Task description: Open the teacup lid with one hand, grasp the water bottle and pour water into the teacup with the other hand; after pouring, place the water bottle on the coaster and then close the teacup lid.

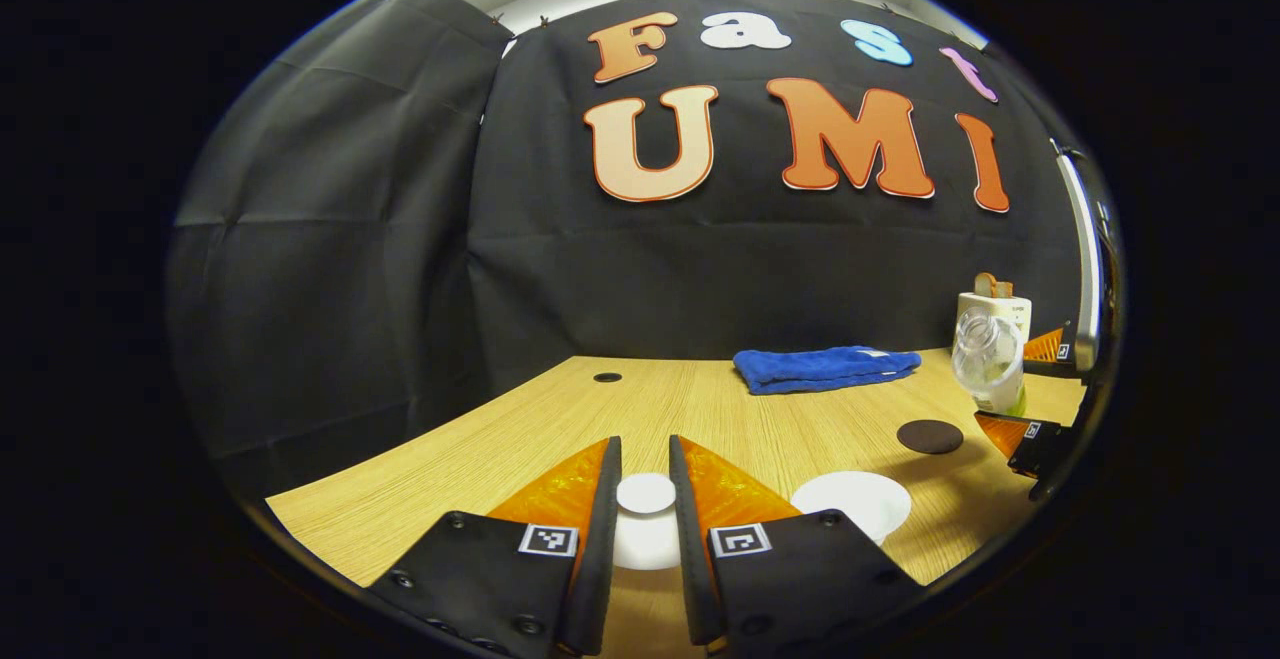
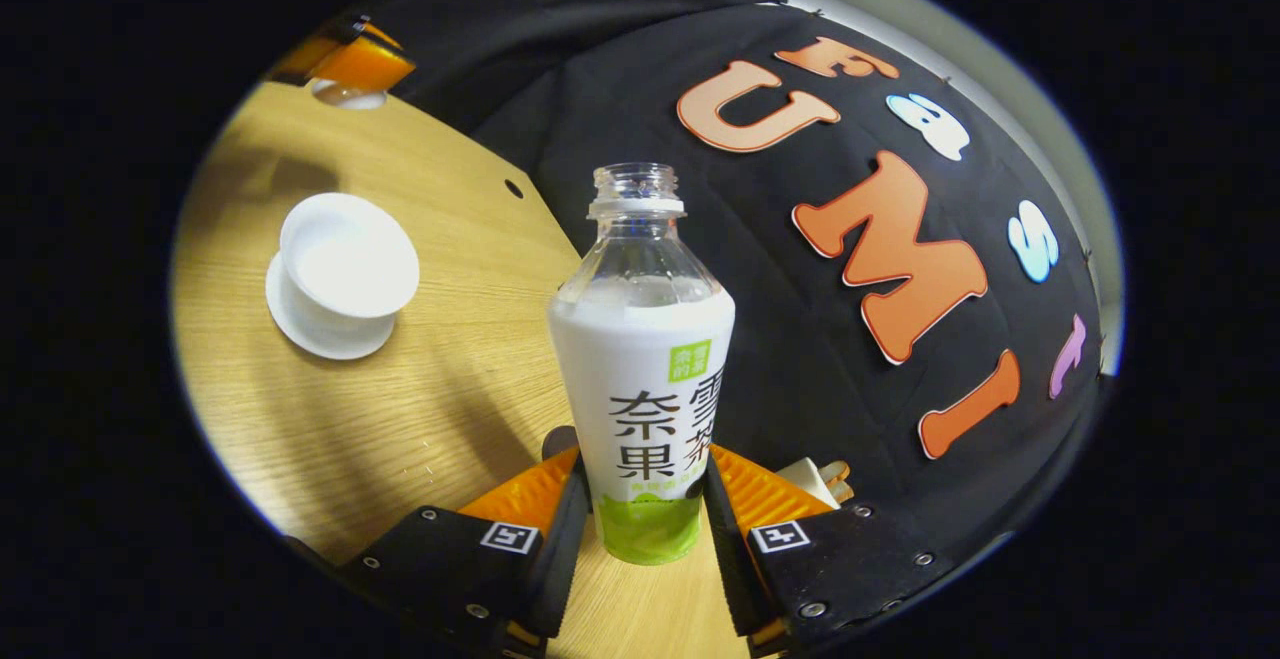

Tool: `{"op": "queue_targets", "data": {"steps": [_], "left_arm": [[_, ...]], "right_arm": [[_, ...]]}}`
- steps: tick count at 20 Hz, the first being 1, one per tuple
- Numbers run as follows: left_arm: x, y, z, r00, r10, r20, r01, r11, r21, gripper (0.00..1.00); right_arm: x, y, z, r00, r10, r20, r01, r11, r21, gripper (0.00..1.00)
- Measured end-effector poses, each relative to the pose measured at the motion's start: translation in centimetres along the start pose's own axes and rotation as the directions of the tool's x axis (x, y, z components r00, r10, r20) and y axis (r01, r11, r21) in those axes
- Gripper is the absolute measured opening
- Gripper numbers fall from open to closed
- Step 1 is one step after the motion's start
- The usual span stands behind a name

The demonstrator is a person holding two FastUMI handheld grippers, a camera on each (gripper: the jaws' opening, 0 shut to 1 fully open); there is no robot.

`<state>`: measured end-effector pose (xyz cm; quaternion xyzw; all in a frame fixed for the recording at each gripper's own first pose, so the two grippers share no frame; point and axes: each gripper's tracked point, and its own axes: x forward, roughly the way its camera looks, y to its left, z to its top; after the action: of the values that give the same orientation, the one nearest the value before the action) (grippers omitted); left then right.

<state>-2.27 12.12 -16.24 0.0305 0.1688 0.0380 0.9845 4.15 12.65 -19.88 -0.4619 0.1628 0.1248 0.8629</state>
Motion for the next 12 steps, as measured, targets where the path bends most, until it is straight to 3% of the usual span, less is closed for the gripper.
{"op": "queue_targets", "data": {"steps": [8, 12], "left_arm": [[-0.5, 2.0, -0.6, 1.0, 0.024, 0.002, -0.024, 1.0, 0.005, 0.31], [-0.5, 2.6, -0.9, 1.0, 0.03, 0.001, -0.03, 1.0, 0.007, 0.34]], "right_arm": [[0.4, 0.7, 1.2, 0.997, -0.05, 0.062, 0.064, 0.967, -0.245, 0.63], [0.5, 1.1, 1.9, 0.992, -0.078, 0.095, 0.107, 0.927, -0.359, 0.63]]}}
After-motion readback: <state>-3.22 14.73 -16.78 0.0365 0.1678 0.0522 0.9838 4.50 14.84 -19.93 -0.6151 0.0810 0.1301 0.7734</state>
